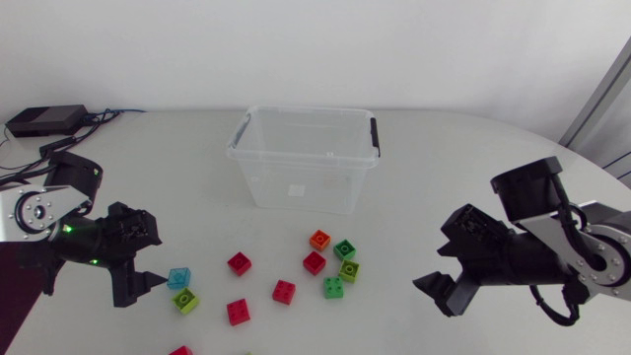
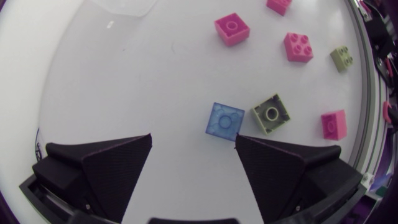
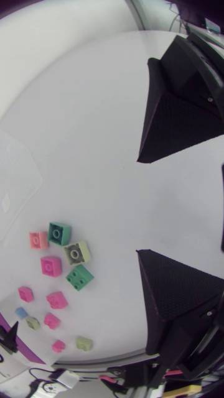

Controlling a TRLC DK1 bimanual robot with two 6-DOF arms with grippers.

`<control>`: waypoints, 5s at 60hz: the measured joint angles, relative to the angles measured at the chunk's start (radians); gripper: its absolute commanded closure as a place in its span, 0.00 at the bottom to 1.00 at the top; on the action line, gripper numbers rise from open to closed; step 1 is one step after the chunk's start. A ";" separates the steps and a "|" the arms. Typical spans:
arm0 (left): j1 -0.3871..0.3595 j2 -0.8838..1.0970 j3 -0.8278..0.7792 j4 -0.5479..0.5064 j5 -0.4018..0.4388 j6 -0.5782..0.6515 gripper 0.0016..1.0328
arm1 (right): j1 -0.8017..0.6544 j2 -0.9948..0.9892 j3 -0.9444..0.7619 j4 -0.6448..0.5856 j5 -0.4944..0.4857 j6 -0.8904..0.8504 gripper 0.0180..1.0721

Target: Pick up the duplo bricks and place them in the container

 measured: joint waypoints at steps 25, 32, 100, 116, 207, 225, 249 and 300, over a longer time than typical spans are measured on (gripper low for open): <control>-0.040 0.147 -0.001 -0.069 0.061 0.178 0.43 | 0.061 0.019 0.000 -0.016 -0.035 -0.105 0.05; -0.052 0.163 0.002 -0.071 0.074 0.185 0.56 | 0.106 0.028 -0.003 0.018 -0.037 -0.116 0.05; -0.167 -0.016 0.351 -0.159 0.265 -0.170 0.63 | 0.283 0.611 0.240 0.229 0.000 -0.040 0.48; -0.271 0.010 0.450 0.010 0.275 -0.409 0.63 | 0.312 0.630 0.256 0.241 -0.007 -0.040 0.70; -0.267 -0.132 0.147 0.045 0.026 -0.353 0.05 | 0.129 0.413 0.692 0.085 -0.063 0.021 0.78; -0.189 -0.185 -0.019 -0.040 0.072 -0.101 0.05 | 0.114 0.606 0.864 0.164 -0.051 0.066 0.75; -0.205 -0.137 -0.033 -0.183 0.079 0.157 0.07 | 0.108 0.654 0.904 0.185 0.001 0.069 0.09; -0.303 0.087 -0.037 -0.117 -0.027 0.125 0.64 | 0.323 0.379 0.284 0.195 0.156 0.190 0.16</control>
